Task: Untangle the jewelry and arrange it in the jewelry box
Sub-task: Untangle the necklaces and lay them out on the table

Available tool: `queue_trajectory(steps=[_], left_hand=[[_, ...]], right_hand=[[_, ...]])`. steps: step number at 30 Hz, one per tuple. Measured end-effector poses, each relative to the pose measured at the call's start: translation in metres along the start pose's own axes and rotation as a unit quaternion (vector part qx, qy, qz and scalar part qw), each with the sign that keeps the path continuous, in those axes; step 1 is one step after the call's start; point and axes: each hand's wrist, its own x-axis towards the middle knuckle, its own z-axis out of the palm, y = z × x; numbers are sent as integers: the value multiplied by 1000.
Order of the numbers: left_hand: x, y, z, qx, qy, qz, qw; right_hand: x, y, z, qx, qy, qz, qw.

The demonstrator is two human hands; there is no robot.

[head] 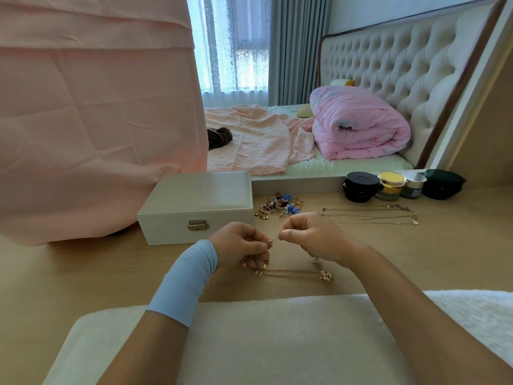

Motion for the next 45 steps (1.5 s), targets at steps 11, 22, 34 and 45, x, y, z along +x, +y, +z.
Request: queue_trajectory(steps=[11,22,34,45], left_hand=[[-3,7,9,4,57,40,998],[0,7,18,13,104,74,992],[3,2,7,50,107,115,986],[2,9,16,-29,109,94,989]], right_hand=[[1,4,-3,-31,-5,-21,999],[-1,4,-5,-32,-72,21,997],[-2,3,-5,-33,-72,24,997],[-3,0,-1,-18,-68,-12,997]])
